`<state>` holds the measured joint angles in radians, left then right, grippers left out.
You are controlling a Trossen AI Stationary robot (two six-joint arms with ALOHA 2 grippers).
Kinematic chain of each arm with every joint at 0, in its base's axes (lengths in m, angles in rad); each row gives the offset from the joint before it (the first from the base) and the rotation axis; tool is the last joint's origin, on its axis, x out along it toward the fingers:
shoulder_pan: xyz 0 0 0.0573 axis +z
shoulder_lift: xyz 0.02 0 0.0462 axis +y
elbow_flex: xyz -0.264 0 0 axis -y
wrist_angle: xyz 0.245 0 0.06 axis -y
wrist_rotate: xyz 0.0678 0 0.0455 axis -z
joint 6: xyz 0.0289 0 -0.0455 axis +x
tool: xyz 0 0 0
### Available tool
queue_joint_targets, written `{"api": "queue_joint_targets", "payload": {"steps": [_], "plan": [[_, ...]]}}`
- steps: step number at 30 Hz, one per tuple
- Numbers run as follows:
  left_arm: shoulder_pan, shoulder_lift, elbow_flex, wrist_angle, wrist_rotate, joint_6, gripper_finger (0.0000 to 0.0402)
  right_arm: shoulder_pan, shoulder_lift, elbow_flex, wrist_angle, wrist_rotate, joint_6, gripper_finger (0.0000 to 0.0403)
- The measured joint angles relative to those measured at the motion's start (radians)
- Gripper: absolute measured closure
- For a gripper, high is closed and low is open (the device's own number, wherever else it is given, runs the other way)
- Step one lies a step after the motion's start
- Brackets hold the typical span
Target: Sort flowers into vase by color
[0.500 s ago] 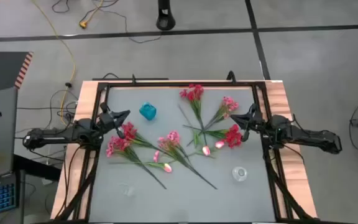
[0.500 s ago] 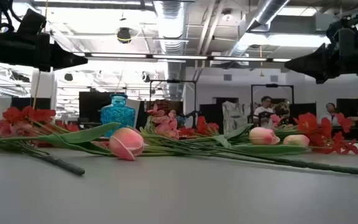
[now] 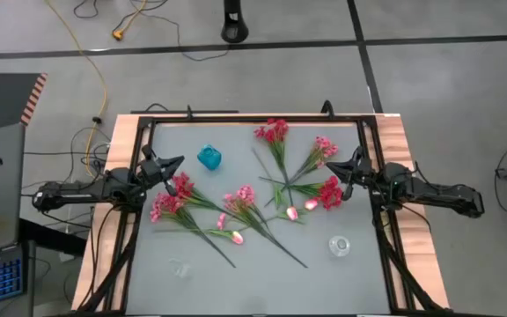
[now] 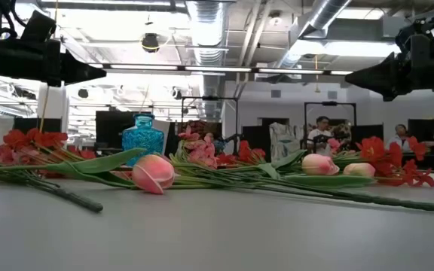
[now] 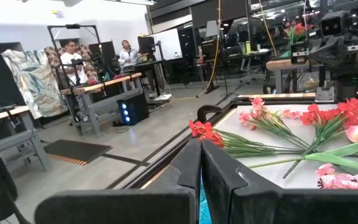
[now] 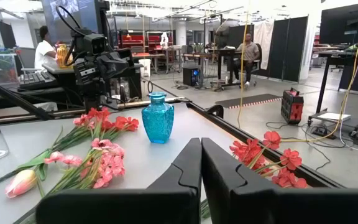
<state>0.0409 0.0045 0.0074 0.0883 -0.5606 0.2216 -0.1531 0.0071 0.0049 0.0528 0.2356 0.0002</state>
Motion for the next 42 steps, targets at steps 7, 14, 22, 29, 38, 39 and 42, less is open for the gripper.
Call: {"api": "queue_joint_targets", "payload": {"steps": [7,14,22,29,38,39,42], "plan": [[0.0,0.0,0.0,0.0,0.0,0.0,0.0401,0.0,0.0,0.0,0.0,0.0,0.0,0.0365],[0.0,0.0,0.0,0.0,0.0,0.0,0.0401,0.0,0.0,0.0,0.0,0.0,0.0,0.0365],[0.0,0.0,0.0,0.0,0.0,0.002,0.0401,0.0,0.0,0.0,0.0,0.0,0.0,0.0365],[0.0,0.0,0.0,0.0,0.0,0.002,0.0401,0.001,0.0,0.0,0.008,0.0,0.002,0.0365],[0.0,0.0,0.0,0.0,0.0,0.002,0.0401,0.002,0.0,0.012,0.104,0.0,0.051,0.0365],[0.0,0.0,0.0,0.0,0.0,0.002,0.0401,0.002,0.0,0.015,0.128,0.001,0.069,0.0365],[0.0,0.0,0.0,0.0,0.0,0.004,0.0401,0.002,0.0,0.016,0.164,0.0,0.086,0.0362]]}}
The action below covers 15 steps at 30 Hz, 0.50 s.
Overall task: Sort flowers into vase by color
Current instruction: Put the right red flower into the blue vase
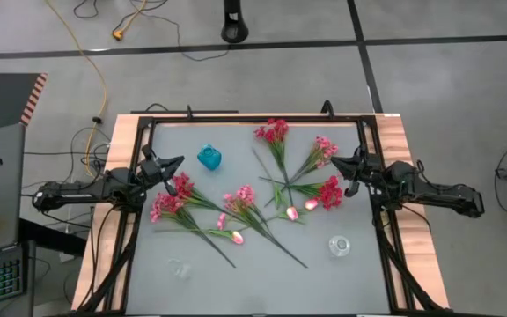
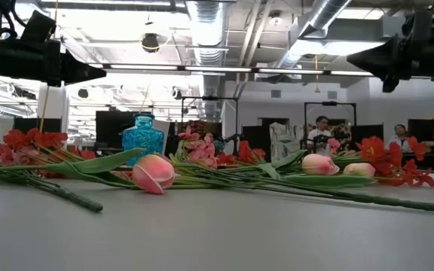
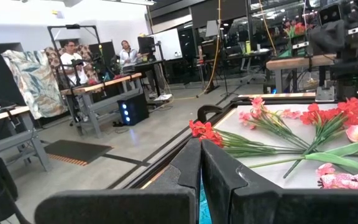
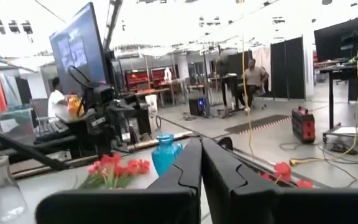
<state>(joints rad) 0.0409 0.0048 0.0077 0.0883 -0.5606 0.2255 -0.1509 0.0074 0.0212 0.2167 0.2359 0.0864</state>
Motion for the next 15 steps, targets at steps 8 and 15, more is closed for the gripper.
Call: {"api": "queue_joint_targets", "payload": {"steps": [8,15], "plan": [[0.0,0.0,0.0,0.0,0.0,-0.002,0.0401,-0.003,0.0,0.0,0.091,0.003,0.09,0.0277],[0.0,0.0,0.0,0.0,0.0,0.004,0.0401,-0.001,0.0,0.002,0.135,0.003,0.101,0.0151]]}}
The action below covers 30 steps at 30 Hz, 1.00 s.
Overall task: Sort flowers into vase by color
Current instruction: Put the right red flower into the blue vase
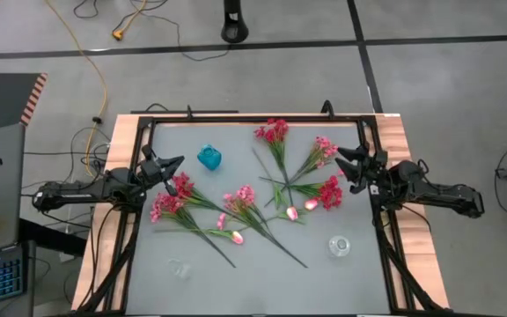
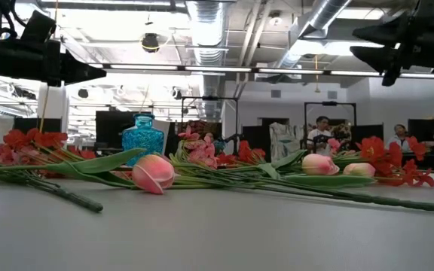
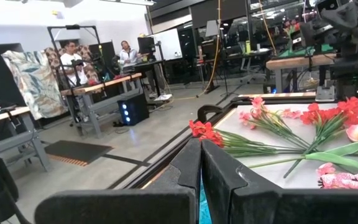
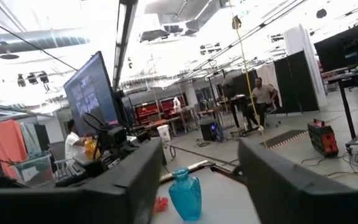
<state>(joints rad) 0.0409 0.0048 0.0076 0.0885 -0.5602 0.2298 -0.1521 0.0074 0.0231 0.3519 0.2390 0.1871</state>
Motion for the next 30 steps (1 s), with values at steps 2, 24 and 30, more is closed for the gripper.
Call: {"api": "queue_joint_targets", "payload": {"steps": [2,24,30], "plan": [[0.0,0.0,0.0,0.0,0.0,0.008,0.0401,0.0,0.0,0.0,0.018,0.0,0.007,0.013],[0.0,0.0,0.0,0.0,-0.003,0.013,0.0401,0.0,0.651,0.466,-0.238,-0.002,0.04,0.0117],[0.0,0.0,0.0,0.0,-0.004,0.013,0.0401,-0.001,0.893,0.663,-0.434,-0.002,0.04,0.0117]]}}
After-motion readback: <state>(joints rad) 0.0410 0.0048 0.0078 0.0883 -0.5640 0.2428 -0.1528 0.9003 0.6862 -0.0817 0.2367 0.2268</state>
